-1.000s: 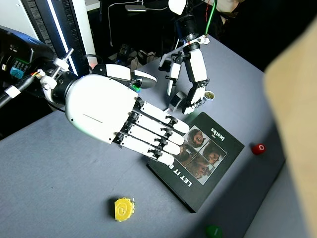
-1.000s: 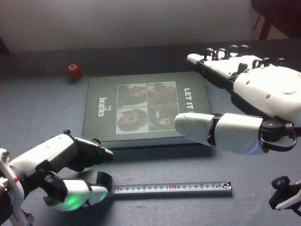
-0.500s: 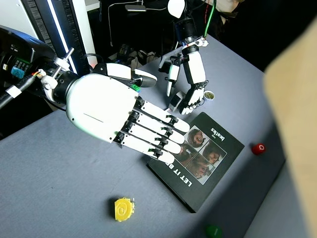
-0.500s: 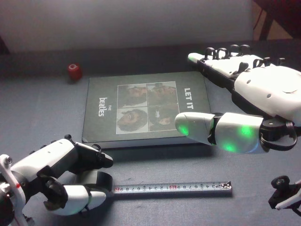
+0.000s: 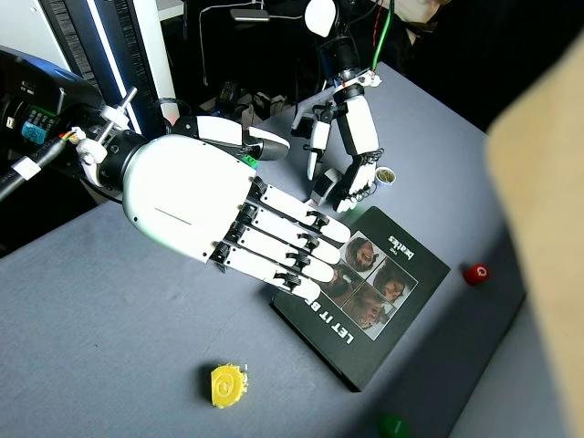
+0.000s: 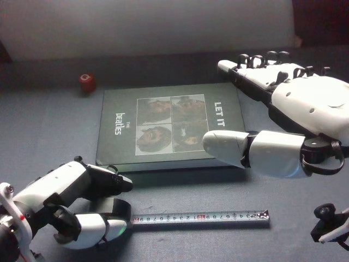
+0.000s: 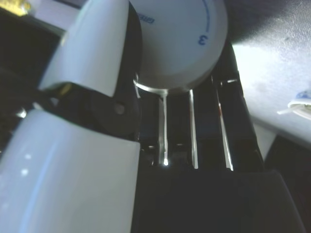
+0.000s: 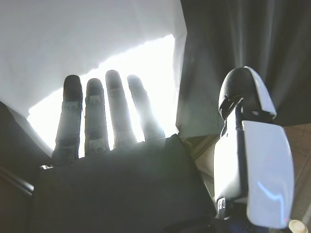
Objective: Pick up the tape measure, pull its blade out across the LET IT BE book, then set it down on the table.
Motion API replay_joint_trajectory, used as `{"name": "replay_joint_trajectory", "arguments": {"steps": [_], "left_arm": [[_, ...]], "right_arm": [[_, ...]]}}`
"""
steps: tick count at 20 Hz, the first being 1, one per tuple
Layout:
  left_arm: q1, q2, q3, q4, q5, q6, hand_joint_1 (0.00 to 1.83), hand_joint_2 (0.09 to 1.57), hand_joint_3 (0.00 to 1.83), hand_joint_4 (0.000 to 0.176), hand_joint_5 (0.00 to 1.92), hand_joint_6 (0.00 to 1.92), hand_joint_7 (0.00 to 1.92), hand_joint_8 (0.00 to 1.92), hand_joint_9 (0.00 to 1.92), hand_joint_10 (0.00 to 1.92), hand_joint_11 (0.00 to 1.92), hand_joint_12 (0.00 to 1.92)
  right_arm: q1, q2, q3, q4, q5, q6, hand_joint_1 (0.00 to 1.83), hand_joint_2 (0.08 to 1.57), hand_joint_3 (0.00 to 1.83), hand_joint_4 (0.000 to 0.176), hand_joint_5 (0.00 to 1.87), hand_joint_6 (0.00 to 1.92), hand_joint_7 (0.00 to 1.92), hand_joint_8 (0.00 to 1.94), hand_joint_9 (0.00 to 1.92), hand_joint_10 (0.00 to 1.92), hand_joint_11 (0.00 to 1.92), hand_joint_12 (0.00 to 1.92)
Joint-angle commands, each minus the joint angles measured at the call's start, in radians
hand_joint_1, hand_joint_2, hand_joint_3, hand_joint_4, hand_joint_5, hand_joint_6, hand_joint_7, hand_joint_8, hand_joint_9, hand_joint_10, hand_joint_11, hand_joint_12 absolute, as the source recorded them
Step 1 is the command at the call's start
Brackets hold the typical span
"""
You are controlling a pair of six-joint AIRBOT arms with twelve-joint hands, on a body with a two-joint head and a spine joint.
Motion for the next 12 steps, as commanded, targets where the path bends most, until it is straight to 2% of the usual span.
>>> {"name": "replay_joint_trajectory", "arguments": {"steps": [1, 8, 12], "left_arm": [[0.002, -0.015, 0.001, 0.02, 0.004, -0.02, 1.24, 1.05, 0.0, 0.0, 0.72, 0.01, 0.67, 0.0, 0.6, 0.0, 0.41, 0.59], [0.008, -0.015, 0.002, 0.016, 0.009, -0.082, 1.24, 1.05, 0.0, 0.0, 0.72, 0.01, 0.67, 0.0, 0.6, 0.0, 0.42, 0.58], [0.019, -0.018, 0.003, 0.016, 0.013, -0.079, 1.23, 1.05, 0.0, 0.0, 0.74, 0.01, 0.68, 0.0, 0.61, 0.0, 0.43, 0.58]], "right_arm": [[0.01, 0.002, -0.001, -0.062, 0.088, 0.009, 0.08, 1.07, 0.0, 0.0, 0.01, 0.0, 0.08, 0.0, 0.0, 0.0, 0.0, 0.16], [0.01, 0.001, -0.001, -0.064, 0.091, 0.013, 0.07, 1.08, 0.0, 0.0, 0.03, 0.01, 0.09, 0.01, 0.0, 0.0, 0.0, 0.15], [0.01, 0.001, -0.001, -0.066, 0.093, 0.015, 0.06, 1.08, 0.0, 0.0, 0.03, 0.0, 0.1, 0.0, 0.01, 0.0, 0.0, 0.2]]}}
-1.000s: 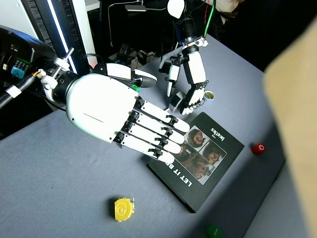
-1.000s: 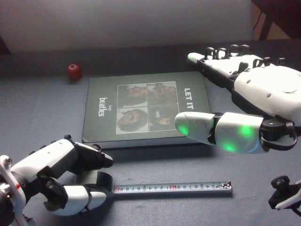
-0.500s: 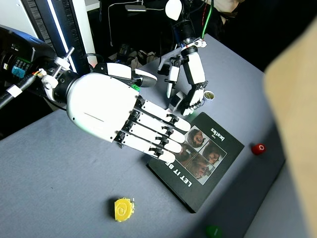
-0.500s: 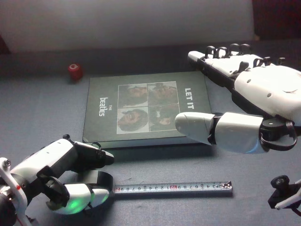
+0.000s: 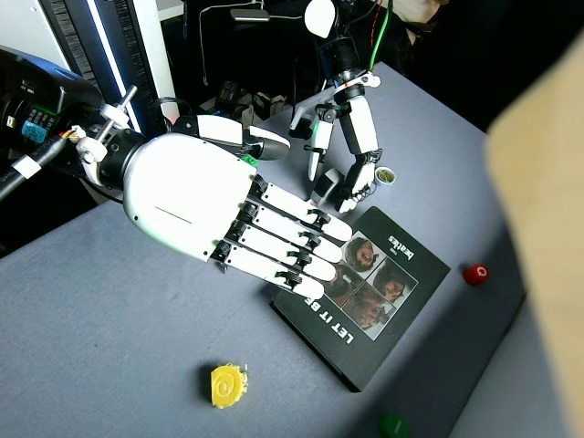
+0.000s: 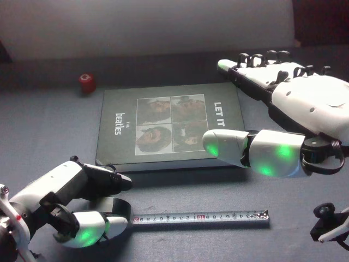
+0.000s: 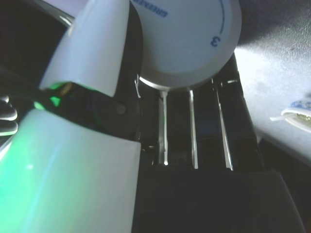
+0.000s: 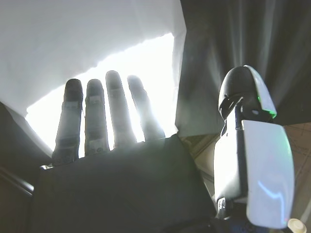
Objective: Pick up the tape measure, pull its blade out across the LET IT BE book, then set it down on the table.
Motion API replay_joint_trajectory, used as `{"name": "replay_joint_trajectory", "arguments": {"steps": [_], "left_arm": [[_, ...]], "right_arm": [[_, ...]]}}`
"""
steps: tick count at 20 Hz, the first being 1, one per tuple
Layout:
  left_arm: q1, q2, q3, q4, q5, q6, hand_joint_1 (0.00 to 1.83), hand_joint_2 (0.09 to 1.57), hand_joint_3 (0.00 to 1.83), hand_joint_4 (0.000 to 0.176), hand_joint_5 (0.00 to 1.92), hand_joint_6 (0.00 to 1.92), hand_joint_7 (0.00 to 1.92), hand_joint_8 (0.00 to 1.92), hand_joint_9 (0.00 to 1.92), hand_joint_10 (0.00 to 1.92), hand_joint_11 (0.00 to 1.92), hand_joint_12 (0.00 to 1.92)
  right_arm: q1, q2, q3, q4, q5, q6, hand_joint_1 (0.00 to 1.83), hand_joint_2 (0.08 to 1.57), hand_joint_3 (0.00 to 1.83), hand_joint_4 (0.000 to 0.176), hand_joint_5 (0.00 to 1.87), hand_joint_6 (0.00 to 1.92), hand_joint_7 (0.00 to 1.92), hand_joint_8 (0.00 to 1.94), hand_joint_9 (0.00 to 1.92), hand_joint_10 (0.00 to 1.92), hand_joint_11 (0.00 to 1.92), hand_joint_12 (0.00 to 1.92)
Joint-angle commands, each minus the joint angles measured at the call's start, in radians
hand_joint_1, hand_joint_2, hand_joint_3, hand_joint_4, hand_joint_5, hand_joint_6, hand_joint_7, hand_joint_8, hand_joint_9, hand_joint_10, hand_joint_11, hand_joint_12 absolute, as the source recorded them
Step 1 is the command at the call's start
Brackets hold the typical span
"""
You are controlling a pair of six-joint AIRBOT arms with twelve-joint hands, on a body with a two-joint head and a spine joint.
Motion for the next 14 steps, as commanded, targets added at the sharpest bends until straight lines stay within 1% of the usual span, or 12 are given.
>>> {"name": "replay_joint_trajectory", "arguments": {"steps": [1, 9, 10, 11, 14], "left_arm": [[0.008, -0.019, 0.001, 0.016, 0.001, -0.003, 1.23, 1.05, 0.0, 0.0, 0.74, 0.01, 0.68, 0.0, 0.61, 0.0, 0.43, 0.58], [0.027, -0.035, 0.004, 0.058, 0.005, 0.064, 1.23, 1.05, 0.0, 0.0, 0.73, 0.0, 0.69, 0.0, 0.61, 0.0, 0.42, 0.57], [0.026, -0.035, 0.006, 0.072, 0.005, 0.069, 1.24, 1.05, 0.0, 0.0, 0.74, 0.0, 0.7, 0.01, 0.62, 0.01, 0.44, 0.58], [0.026, -0.035, 0.008, 0.089, 0.005, 0.078, 1.24, 1.05, 0.0, 0.0, 0.74, 0.0, 0.69, 0.0, 0.63, 0.01, 0.46, 0.59], [0.037, -0.035, 0.005, 0.113, 0.005, 0.093, 1.24, 1.05, 0.0, 0.0, 0.75, 0.01, 0.71, 0.01, 0.64, 0.01, 0.49, 0.59]], "right_arm": [[0.01, 0.001, -0.001, -0.062, 0.089, 0.011, 0.07, 1.08, 0.0, 0.0, 0.03, 0.0, 0.1, 0.0, 0.01, 0.0, 0.0, 0.21], [0.011, 0.001, -0.001, -0.064, 0.09, 0.015, 0.07, 1.08, 0.0, 0.0, 0.03, 0.0, 0.1, 0.0, 0.01, 0.0, 0.0, 0.21], [0.011, 0.001, -0.001, -0.064, 0.091, 0.015, 0.07, 1.08, 0.0, 0.0, 0.04, 0.0, 0.1, 0.0, 0.01, 0.0, 0.0, 0.29], [0.011, 0.001, -0.001, -0.064, 0.092, 0.015, 0.07, 1.08, 0.0, 0.0, 0.04, 0.0, 0.1, 0.0, 0.01, 0.0, 0.0, 0.32], [0.011, 0.001, -0.001, -0.065, 0.092, 0.017, 0.07, 1.08, 0.0, 0.0, 0.04, 0.0, 0.1, 0.0, 0.01, 0.0, 0.0, 0.32]]}}
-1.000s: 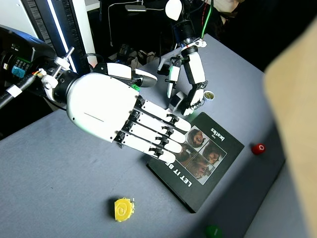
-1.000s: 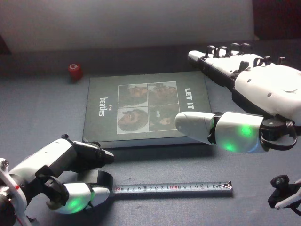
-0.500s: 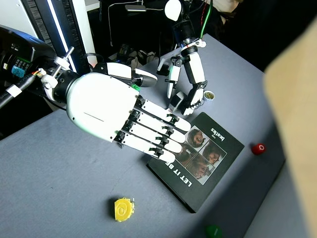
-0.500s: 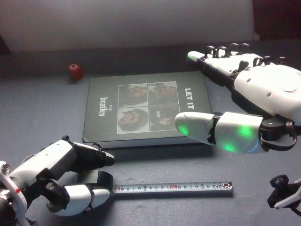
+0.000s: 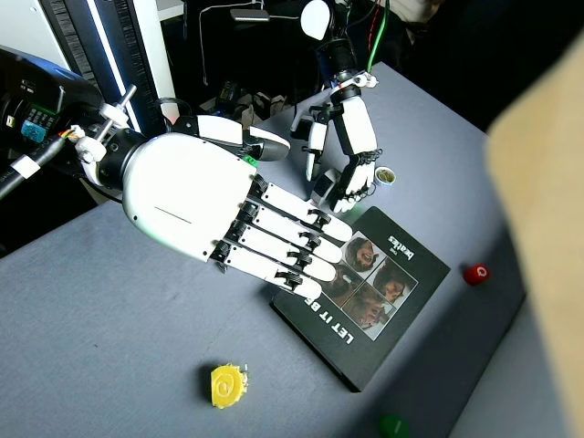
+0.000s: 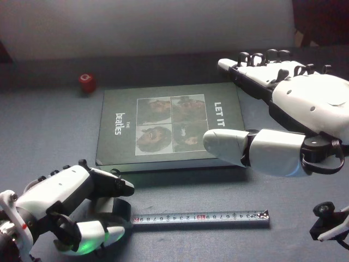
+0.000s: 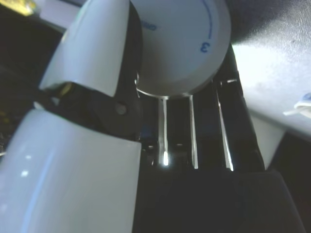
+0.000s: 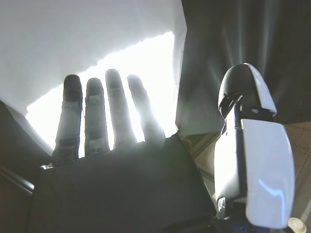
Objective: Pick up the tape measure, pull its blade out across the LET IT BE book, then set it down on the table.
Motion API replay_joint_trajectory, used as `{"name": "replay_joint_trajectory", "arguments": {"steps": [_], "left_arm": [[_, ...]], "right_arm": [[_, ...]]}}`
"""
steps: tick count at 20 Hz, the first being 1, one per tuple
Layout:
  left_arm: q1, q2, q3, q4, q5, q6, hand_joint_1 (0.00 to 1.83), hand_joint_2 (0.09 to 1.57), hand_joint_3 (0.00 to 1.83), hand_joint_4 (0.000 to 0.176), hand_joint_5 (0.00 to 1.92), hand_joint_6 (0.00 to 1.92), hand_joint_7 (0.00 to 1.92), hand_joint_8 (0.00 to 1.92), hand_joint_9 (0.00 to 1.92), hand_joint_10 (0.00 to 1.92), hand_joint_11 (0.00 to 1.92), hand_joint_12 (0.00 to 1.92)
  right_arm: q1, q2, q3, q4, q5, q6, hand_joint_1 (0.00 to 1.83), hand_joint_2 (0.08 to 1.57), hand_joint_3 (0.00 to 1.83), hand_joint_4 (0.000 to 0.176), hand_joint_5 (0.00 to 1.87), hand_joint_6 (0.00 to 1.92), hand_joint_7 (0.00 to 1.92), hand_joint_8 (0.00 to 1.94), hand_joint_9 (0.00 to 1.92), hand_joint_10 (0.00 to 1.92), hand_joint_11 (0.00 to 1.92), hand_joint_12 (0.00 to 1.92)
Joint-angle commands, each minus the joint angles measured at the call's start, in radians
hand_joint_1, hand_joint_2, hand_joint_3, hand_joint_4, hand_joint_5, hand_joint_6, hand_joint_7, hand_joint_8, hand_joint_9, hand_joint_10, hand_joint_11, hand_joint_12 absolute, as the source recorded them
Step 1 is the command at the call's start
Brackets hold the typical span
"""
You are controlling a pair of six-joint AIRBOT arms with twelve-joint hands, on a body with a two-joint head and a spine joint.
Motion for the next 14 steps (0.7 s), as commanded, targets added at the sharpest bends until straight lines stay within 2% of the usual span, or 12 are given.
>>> {"name": "replay_joint_trajectory", "arguments": {"steps": [1, 4, 6, 7, 8, 9, 10, 11, 14], "left_arm": [[0.008, -0.017, -0.001, 0.017, -0.022, -0.006, 1.24, 1.05, 0.0, 0.0, 0.76, 0.01, 0.72, 0.01, 0.66, 0.02, 0.51, 0.6], [0.009, -0.017, 0.0, 0.023, -0.021, -0.004, 1.24, 1.06, 0.0, 0.0, 0.8, 0.01, 0.77, 0.01, 0.7, 0.01, 0.53, 0.59], [0.006, -0.016, 0.001, 0.023, -0.019, 0.004, 1.24, 1.06, 0.0, 0.0, 0.89, 0.01, 0.88, 0.01, 0.8, 0.01, 0.59, 0.61], [0.001, -0.014, 0.001, 0.023, -0.018, 0.016, 1.19, 1.1, 0.0, 0.0, 0.99, 0.71, 0.97, 0.01, 0.88, 0.01, 0.64, 0.64], [-0.003, -0.013, 0.002, 0.025, -0.018, 0.022, 1.23, 1.08, 0.02, 0.0, 0.96, 0.95, 1.1, 0.59, 0.96, 0.01, 0.68, 0.68], [-0.01, -0.012, 0.004, 0.036, -0.018, 0.029, 1.23, 1.1, 0.01, 0.0, 0.93, 1.02, 1.09, 0.8, 1.01, 0.01, 0.7, 0.72], [-0.015, -0.012, 0.005, 0.039, -0.018, 0.035, 1.35, 1.08, 0.04, 0.0, 0.93, 0.99, 1.11, 0.75, 0.88, 1.02, 0.71, 0.79], [-0.016, -0.012, 0.005, 0.041, -0.018, 0.037, 1.37, 1.1, 0.01, 0.0, 0.92, 0.97, 1.09, 0.79, 0.86, 1.24, 0.71, 0.86], [-0.017, -0.011, 0.004, 0.05, -0.017, 0.039, 1.38, 1.1, 0.0, 0.0, 1.02, 0.74, 1.06, 0.87, 0.88, 1.29, 0.76, 1.13]], "right_arm": [[0.011, 0.001, -0.002, -0.062, 0.085, 0.013, 0.07, 1.08, 0.0, 0.0, 0.04, 0.0, 0.1, 0.0, 0.01, 0.0, 0.0, 0.32], [0.01, 0.0, -0.002, -0.063, 0.089, 0.015, 0.07, 1.08, 0.0, 0.0, 0.04, 0.0, 0.1, 0.0, 0.01, 0.0, 0.0, 0.31], [0.01, -0.001, -0.002, -0.064, 0.091, 0.015, 0.06, 1.09, 0.0, 0.0, 0.03, 0.0, 0.1, 0.0, 0.01, 0.0, 0.0, 0.28], [0.01, -0.001, -0.002, -0.065, 0.092, 0.015, 0.06, 1.09, 0.0, 0.0, 0.02, 0.0, 0.08, 0.0, 0.01, 0.0, 0.0, 0.26], [0.01, -0.001, -0.002, -0.066, 0.092, 0.016, 0.06, 1.09, 0.0, 0.0, 0.01, 0.0, 0.07, 0.0, 0.0, 0.0, 0.0, 0.24], [0.01, -0.001, -0.002, -0.066, 0.092, 0.016, 0.06, 1.09, 0.0, 0.0, 0.01, 0.0, 0.07, 0.0, 0.0, 0.0, 0.0, 0.23], [0.01, -0.002, -0.002, -0.067, 0.092, 0.016, 0.06, 1.09, 0.0, 0.0, 0.01, 0.0, 0.07, 0.0, 0.0, 0.0, 0.0, 0.23], [0.01, -0.002, -0.002, -0.068, 0.093, 0.017, 0.06, 1.09, 0.0, 0.0, 0.02, 0.01, 0.08, 0.01, 0.0, 0.0, 0.0, 0.23], [0.01, -0.002, -0.002, -0.069, 0.095, 0.018, 0.06, 1.09, 0.0, 0.0, 0.02, 0.0, 0.08, 0.0, 0.0, 0.0, 0.0, 0.21]]}}
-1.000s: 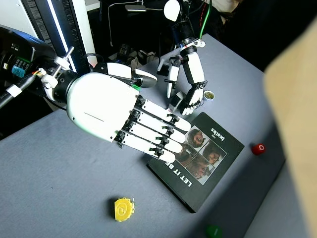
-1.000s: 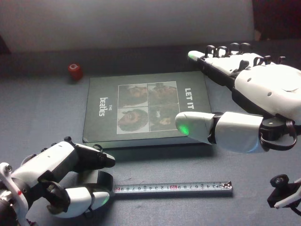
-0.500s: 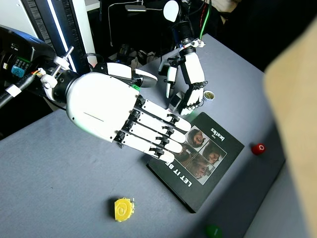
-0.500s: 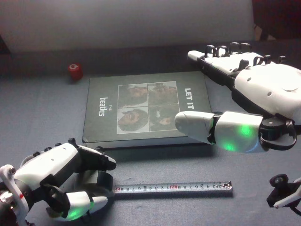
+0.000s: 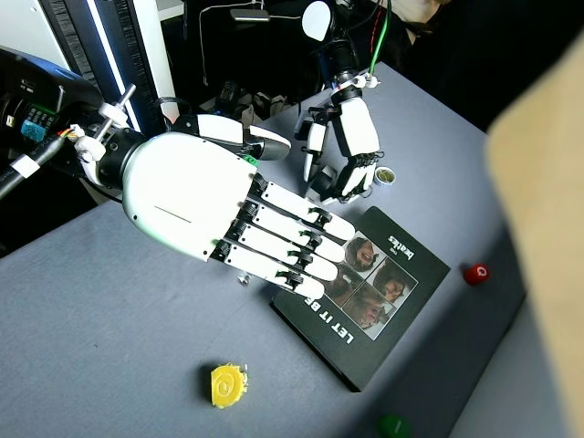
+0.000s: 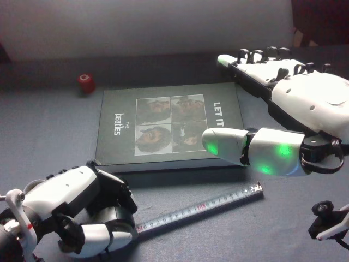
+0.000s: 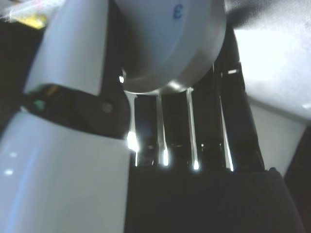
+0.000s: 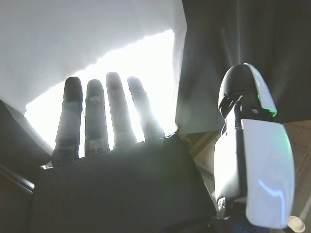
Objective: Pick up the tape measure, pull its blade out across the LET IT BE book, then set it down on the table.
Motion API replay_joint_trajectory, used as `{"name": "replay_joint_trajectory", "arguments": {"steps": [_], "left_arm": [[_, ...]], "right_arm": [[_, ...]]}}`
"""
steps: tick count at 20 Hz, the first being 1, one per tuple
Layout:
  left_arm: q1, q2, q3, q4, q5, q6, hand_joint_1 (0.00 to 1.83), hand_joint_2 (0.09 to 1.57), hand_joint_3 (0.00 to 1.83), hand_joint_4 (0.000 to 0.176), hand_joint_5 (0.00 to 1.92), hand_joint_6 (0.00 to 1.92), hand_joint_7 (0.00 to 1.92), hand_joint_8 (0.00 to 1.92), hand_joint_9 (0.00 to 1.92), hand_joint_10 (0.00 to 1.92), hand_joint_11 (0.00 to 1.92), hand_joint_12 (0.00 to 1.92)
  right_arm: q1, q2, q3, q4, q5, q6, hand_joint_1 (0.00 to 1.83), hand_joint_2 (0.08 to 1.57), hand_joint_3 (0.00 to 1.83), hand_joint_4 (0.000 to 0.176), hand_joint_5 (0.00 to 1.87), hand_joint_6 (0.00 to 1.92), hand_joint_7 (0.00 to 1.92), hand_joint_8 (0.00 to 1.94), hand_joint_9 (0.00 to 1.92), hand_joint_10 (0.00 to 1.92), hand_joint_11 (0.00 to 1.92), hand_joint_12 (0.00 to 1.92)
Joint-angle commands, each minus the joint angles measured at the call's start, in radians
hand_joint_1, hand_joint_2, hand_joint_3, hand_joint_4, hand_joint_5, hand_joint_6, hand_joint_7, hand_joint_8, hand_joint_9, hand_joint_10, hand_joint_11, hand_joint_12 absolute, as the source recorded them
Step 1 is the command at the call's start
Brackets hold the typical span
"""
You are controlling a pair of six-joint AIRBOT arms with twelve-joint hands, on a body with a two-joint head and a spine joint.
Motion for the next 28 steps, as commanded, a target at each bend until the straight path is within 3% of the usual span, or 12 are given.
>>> {"name": "replay_joint_trajectory", "arguments": {"steps": [1, 6, 14, 15, 18, 21, 23, 26, 28], "left_arm": [[-0.006, -0.011, -0.001, 0.035, 0.011, 0.003, 1.38, 1.1, 0.0, 0.0, 1.02, 0.73, 1.05, 0.88, 0.88, 1.29, 0.74, 1.18], [-0.025, -0.003, 0.002, 0.075, 0.011, 0.013, 1.38, 1.09, 0.0, 0.0, 1.02, 0.72, 1.07, 0.88, 0.87, 1.29, 0.76, 1.2], [-0.164, 0.037, 0.017, 0.182, 0.01, 0.041, 1.38, 1.09, 0.0, 0.0, 1.04, 0.69, 1.1, 0.81, 0.9, 1.27, 0.78, 1.17], [-0.184, 0.043, 0.017, 0.196, 0.01, 0.042, 1.38, 1.09, 0.0, 0.0, 1.04, 0.69, 1.1, 0.81, 0.9, 1.27, 0.78, 1.17], [-0.243, 0.059, 0.022, 0.221, 0.005, 0.056, 1.38, 1.08, 0.0, 0.0, 1.04, 0.69, 1.1, 0.81, 0.9, 1.27, 0.78, 1.17], [-0.291, 0.076, 0.029, 0.221, -0.006, 0.103, 1.38, 1.08, 0.0, 0.0, 1.04, 0.69, 1.1, 0.81, 0.89, 1.27, 0.77, 1.16], [-0.319, 0.087, 0.034, 0.221, -0.018, 0.135, 1.38, 1.08, 0.0, 0.0, 1.05, 0.69, 1.1, 0.81, 0.89, 1.27, 0.78, 1.16], [-0.352, 0.103, 0.05, 0.223, -0.056, 0.185, 1.38, 1.08, 0.0, 0.0, 1.06, 0.68, 1.11, 0.82, 0.87, 1.27, 0.76, 1.15], [-0.374, 0.1, 0.073, 0.249, -0.112, 0.194, 1.38, 1.08, 0.0, 0.0, 1.06, 0.67, 1.11, 0.82, 0.87, 1.27, 0.76, 1.14]], "right_arm": [[0.01, 0.001, -0.002, -0.059, 0.087, 0.012, 0.06, 1.09, 0.0, 0.0, 0.02, 0.0, 0.08, 0.0, 0.0, 0.0, 0.0, 0.19], [0.01, 0.001, -0.002, -0.072, 0.089, 0.019, 0.05, 1.09, 0.0, 0.0, 0.02, 0.0, 0.09, 0.0, 0.01, 0.0, 0.0, 0.2], [0.004, 0.024, -0.001, -0.218, 0.091, 0.255, 0.07, 1.09, 0.0, 0.0, 0.04, 0.01, 0.09, 0.0, 0.02, 0.0, 0.0, 0.21], [0.001, 0.026, 0.001, -0.246, 0.099, 0.284, 0.07, 1.09, 0.0, 0.0, 0.04, 0.0, 0.09, 0.0, 0.02, 0.0, 0.0, 0.21], [-0.023, 0.042, 0.037, -0.488, 0.131, 0.408, 0.08, 1.09, 0.0, 0.0, 0.05, 0.01, 0.11, 0.0, 0.02, 0.0, 0.0, 0.22], [-0.026, 0.07, 0.055, -0.564, 0.091, 0.442, 0.24, 1.08, 0.0, 0.0, 0.13, 0.01, 0.16, 0.01, 0.09, 0.01, 0.0, 0.43], [-0.015, 0.078, 0.061, -0.565, 0.067, 0.441, 0.48, 1.05, 0.0, 0.0, 0.17, 0.01, 0.22, 0.01, 0.18, 0.02, 0.0, 0.66], [0.042, 0.108, 0.062, -0.563, -0.051, 0.429, 0.67, 1.06, 0.0, 0.0, 0.28, 0.03, 0.32, 0.02, 0.28, 0.03, 0.0, 0.92], [0.083, 0.107, 0.065, -0.515, -0.106, 0.373, 0.82, 1.07, 0.0, 0.0, 0.38, 0.03, 0.44, 0.02, 0.36, 0.02, 0.0, 1.01]]}}
